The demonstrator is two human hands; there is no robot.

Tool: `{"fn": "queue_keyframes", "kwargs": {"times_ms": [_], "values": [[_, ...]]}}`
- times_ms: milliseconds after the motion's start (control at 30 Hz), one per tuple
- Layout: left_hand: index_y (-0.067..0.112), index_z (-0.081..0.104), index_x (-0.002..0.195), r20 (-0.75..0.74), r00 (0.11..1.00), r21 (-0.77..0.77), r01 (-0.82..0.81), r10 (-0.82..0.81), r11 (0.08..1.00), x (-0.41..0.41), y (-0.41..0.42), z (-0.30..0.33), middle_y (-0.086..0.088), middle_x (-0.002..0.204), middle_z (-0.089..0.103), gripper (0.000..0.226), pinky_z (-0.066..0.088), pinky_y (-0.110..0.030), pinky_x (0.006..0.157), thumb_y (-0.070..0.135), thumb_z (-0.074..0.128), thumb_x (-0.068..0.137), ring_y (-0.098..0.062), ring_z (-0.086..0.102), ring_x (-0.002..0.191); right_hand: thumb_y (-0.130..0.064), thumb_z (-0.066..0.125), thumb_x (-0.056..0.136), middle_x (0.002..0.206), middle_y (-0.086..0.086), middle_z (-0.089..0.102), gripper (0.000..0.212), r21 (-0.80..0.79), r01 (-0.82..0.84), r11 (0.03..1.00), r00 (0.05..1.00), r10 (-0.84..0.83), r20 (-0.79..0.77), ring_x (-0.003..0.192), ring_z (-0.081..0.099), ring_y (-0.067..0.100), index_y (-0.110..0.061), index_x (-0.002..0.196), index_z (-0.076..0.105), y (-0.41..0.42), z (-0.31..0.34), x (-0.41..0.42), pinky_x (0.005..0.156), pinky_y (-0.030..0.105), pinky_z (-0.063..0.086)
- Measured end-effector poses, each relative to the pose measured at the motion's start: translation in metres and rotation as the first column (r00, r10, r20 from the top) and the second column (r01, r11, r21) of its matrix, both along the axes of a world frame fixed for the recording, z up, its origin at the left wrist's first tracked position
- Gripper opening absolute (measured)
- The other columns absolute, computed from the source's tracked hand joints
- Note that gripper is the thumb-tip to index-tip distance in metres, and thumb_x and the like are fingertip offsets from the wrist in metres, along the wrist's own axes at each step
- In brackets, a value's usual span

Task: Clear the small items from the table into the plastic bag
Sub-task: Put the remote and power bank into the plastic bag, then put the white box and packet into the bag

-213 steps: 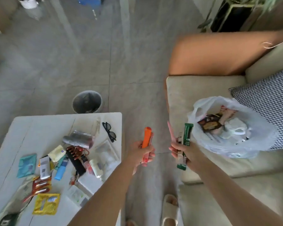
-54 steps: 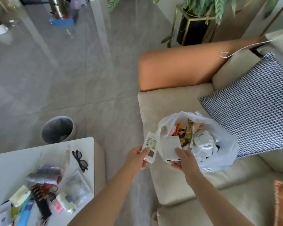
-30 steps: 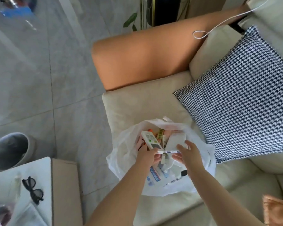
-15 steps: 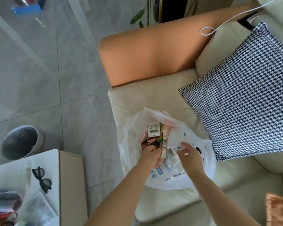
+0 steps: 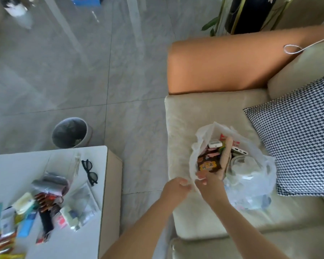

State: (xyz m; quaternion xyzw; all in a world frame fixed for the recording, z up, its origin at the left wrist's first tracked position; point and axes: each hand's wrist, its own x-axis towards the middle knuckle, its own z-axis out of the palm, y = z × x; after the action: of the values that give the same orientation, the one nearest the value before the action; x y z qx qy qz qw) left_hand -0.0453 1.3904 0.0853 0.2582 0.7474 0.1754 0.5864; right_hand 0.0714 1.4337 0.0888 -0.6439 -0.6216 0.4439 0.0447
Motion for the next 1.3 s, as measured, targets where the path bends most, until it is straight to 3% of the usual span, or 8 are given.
{"fn": "queue_keyframes", "kwargs": {"times_ms": [133,300,567,700,833,967,1167,1300], "values": [[0.011,0.059,0.119,-0.039,0.994,-0.026,-0.103,0.102,0.994,-0.058,-0.047,-0.011,-0.01,0.117,0.064,0.032,0.053,-0.031,0.08,0.023,0.057,0.09,-0.027,0.068,0.096,-0.013,0.05,0.091,0.121,0.002,0.06,0.029,-0.018,-0.178,0.984,0.982,0.179,0.053,0.11,0.056,0.017,-0.017,0.119,0.058,-0.034,-0.006,-0.056,0.095,0.025,0.038],[0.002,0.059,0.114,-0.003,0.957,-0.02,-0.289,0.289,0.957,-0.136,-0.111,-0.025,-0.005,0.083,0.059,0.025,0.038,-0.009,0.04,0.009,0.056,0.091,0.004,0.051,0.039,-0.011,0.053,0.088,0.117,0.004,0.064,0.027,-0.032,-0.294,0.955,0.953,0.296,0.072,0.109,0.059,0.02,-0.014,0.113,0.062,-0.082,-0.013,-0.135,0.093,0.023,0.039],[0.02,0.061,0.085,-0.043,0.909,-0.061,-0.417,0.415,0.907,-0.246,-0.212,-0.033,-0.004,0.089,0.063,0.015,0.053,-0.035,0.087,0.016,0.049,0.092,-0.021,0.063,0.081,-0.015,0.057,0.085,0.111,0.0,0.068,0.025,-0.135,-0.43,0.892,0.9,0.435,0.006,0.104,0.063,0.016,-0.018,0.108,0.065,-0.166,-0.04,-0.257,0.093,0.027,0.047],[0.008,0.058,0.12,-0.069,0.841,-0.09,-0.541,0.536,0.836,-0.289,-0.258,-0.05,-0.01,0.12,0.063,0.028,0.052,-0.029,0.081,0.018,0.051,0.094,-0.026,0.066,0.102,-0.013,0.055,0.086,0.113,0.002,0.067,0.028,-0.13,-0.57,0.811,0.817,0.576,0.014,0.106,0.061,0.016,-0.015,0.113,0.064,-0.196,-0.056,-0.308,0.094,0.028,0.046],[0.007,0.058,0.122,-0.092,0.743,-0.124,-0.669,0.663,0.733,-0.318,-0.293,-0.076,-0.016,0.115,0.067,0.031,0.052,-0.031,0.077,0.017,0.049,0.094,-0.031,0.066,0.103,-0.015,0.053,0.089,0.118,0.003,0.064,0.03,-0.139,-0.701,0.7,0.7,0.712,0.056,0.11,0.059,0.017,-0.013,0.118,0.06,-0.213,-0.087,-0.343,0.097,0.031,0.045],[0.009,0.058,0.121,-0.117,0.712,-0.17,-0.701,0.693,0.692,-0.332,-0.303,-0.117,-0.014,0.117,0.066,0.031,0.054,-0.037,0.089,0.019,0.051,0.092,-0.03,0.065,0.106,-0.019,0.052,0.091,0.121,0.006,0.06,0.033,-0.161,-0.752,0.639,0.62,0.769,0.155,0.112,0.057,0.02,-0.014,0.123,0.055,-0.216,-0.127,-0.367,0.095,0.033,0.045],[0.016,0.045,0.131,-0.22,0.761,-0.147,-0.645,0.611,0.75,-0.34,-0.281,-0.178,-0.005,0.128,0.059,0.043,0.049,-0.025,0.082,0.031,0.056,0.091,-0.021,0.061,0.109,-0.026,0.054,0.087,0.109,0.013,0.058,0.03,-0.161,-0.709,0.686,0.606,0.71,0.359,0.103,0.055,0.028,-0.005,0.109,0.051,-0.195,-0.187,-0.39,0.074,0.031,0.042],[0.015,0.04,0.128,-0.263,0.731,-0.144,-0.675,0.629,0.724,-0.338,-0.27,-0.206,-0.004,0.129,0.058,0.054,0.052,-0.035,0.086,0.032,0.066,0.085,-0.024,0.059,0.113,-0.034,0.061,0.086,0.115,0.013,0.054,0.044,-0.154,-0.641,0.752,0.654,0.639,0.404,0.11,0.052,0.028,-0.006,0.117,0.045,-0.195,-0.212,-0.399,0.082,0.035,0.046]]}}
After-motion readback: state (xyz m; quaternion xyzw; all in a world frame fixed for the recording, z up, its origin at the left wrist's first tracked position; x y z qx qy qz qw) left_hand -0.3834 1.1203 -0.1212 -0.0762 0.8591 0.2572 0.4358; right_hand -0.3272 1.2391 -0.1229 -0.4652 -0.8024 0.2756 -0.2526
